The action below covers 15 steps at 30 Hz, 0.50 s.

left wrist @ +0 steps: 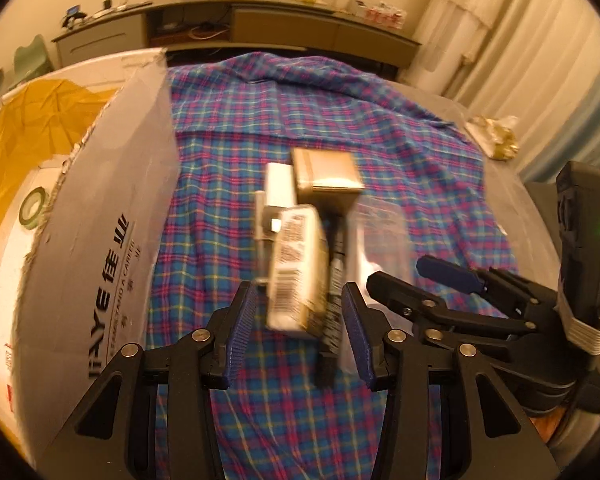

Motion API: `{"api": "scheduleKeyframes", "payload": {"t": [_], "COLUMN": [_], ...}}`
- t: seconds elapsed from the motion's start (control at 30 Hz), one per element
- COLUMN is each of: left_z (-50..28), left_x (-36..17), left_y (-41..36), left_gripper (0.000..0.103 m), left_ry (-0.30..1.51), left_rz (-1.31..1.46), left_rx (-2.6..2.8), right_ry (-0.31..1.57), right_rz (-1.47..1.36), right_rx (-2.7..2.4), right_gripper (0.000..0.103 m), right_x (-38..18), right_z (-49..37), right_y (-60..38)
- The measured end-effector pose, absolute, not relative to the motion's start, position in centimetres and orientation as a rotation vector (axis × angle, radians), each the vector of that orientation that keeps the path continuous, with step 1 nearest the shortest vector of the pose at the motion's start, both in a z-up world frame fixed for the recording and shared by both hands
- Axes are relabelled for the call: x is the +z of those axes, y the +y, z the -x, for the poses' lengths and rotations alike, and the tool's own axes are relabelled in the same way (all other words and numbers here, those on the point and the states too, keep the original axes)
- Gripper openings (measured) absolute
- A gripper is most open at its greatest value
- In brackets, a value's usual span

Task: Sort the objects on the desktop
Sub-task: 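Move left tool to barcode tissue pack while right tool reaches clear plastic case, then close left tool on tissue pack while right tool grasps clear plastic case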

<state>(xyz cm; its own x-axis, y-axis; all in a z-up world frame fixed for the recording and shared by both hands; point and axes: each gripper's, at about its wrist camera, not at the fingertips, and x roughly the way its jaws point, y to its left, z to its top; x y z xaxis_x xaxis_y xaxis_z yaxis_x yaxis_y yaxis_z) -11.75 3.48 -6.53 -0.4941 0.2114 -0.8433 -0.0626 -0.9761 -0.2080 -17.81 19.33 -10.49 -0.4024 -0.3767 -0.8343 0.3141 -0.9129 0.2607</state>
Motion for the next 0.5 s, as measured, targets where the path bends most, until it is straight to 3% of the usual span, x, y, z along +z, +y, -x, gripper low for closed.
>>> {"api": "scheduleKeyframes", "payload": {"t": [0.07,0.1,0.23,0.43,0.5], "left_z": [12.2,12.3,12.1,11.4,11.5], "left_x": [-7.0,-7.1,-7.4,-7.2,-7.4], "left_y": [2.9,2.8,3.3,4.2,4.4], "left_gripper": [0.042,0.034,0.024,0.024,0.032], "left_ry": [-0.271,-0.291,-0.283,-0.240,-0.239], "left_rz": [1.484,1.479,1.470,1.457,1.462], "left_rx": [2.578,2.573,2.558,2.545,2.536], "right_ry": [-0.113,-0.126,-0.051,0.080,0.097], "right_rz": [-1.416,-1.418,-1.419,-1.397,-1.391], "right_rx": [-2.314,-2.312,-2.296,-2.315,-2.321], "right_gripper": [0.068,0.071,0.072,0.061,0.059], "right_x": [-11.9,-12.3,-13.1,-13.2,-12.7], "right_z": [18.7,19.2,19.6,19.7,19.5], "right_y": [19.0,18.9,18.1,17.6,17.9]}}
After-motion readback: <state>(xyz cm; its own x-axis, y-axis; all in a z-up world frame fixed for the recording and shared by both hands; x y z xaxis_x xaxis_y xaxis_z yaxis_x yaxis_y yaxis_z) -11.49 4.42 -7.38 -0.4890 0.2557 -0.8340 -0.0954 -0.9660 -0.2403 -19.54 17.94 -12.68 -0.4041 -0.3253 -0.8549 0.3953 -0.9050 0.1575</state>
